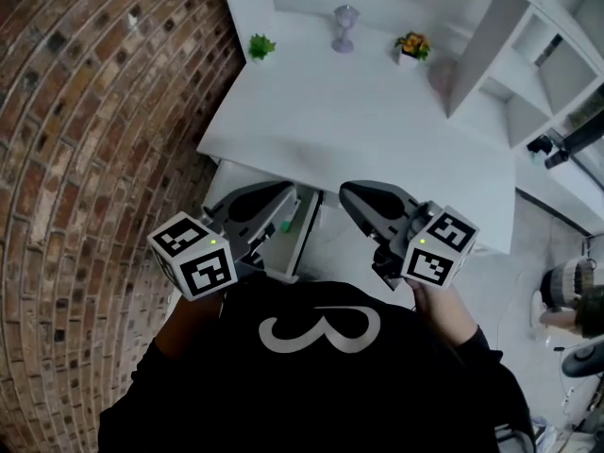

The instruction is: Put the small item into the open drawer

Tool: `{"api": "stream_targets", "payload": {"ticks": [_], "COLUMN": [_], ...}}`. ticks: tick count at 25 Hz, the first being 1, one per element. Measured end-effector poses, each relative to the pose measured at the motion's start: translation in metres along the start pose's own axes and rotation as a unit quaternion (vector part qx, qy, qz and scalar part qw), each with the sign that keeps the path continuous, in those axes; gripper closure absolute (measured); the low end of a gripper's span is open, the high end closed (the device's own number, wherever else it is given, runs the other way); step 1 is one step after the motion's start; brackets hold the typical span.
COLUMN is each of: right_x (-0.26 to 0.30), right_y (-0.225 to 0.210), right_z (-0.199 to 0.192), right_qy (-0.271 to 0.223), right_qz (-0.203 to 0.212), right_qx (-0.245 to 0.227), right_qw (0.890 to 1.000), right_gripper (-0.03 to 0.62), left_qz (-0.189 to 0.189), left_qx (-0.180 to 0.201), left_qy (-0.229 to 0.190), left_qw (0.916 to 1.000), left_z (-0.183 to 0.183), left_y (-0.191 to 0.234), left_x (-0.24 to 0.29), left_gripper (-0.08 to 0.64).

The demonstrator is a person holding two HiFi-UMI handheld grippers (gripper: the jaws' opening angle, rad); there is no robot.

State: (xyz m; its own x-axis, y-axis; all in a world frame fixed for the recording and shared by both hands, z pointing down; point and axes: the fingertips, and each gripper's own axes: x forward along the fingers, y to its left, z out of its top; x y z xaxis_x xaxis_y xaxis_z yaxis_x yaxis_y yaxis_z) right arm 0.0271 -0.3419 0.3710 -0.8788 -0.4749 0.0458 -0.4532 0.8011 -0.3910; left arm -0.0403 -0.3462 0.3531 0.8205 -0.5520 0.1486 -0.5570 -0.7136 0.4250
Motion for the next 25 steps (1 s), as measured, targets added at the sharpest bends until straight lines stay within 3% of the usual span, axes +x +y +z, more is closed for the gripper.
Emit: {"api": "stream_targets", "payload": {"ticks": [3,12,16,25], "right_x": [-0.002,-0.010,-0.013,-0.022], "right_y": [0.005,0.024,0.025,0.020], "right_z": [0.010,0.023,0.020,0.017], "right_qy": [-0.015,-0.039,-0.037,-0.038], "right_qz": [0.008,0.036,0.035,0.027], "right_qx": [-0.002,-0.063,-0.066,-0.060], "right_qw": [1.000,0.997,0.996,0.997], "right_gripper": [0.583,0.584,0.584,0.584], "left_qz": [0.006,-0.001,0.008,-0.009], "left_qx": [0.023,0.028,0.033,0.031], "left_qy": [-0.006,-0.003,0.003,0.010], "left_qw": [0.9997,0.9996,0.9994,0.9994], "left_z": [0.006,0.002,-0.002,-0.004], "left_y": [-0.006,-0.013,-0.010,-0.021], "left_x": [-0.004,0.006,0.009,0.020], "left_gripper": [0.557,0.557,0.557,0.557]}}
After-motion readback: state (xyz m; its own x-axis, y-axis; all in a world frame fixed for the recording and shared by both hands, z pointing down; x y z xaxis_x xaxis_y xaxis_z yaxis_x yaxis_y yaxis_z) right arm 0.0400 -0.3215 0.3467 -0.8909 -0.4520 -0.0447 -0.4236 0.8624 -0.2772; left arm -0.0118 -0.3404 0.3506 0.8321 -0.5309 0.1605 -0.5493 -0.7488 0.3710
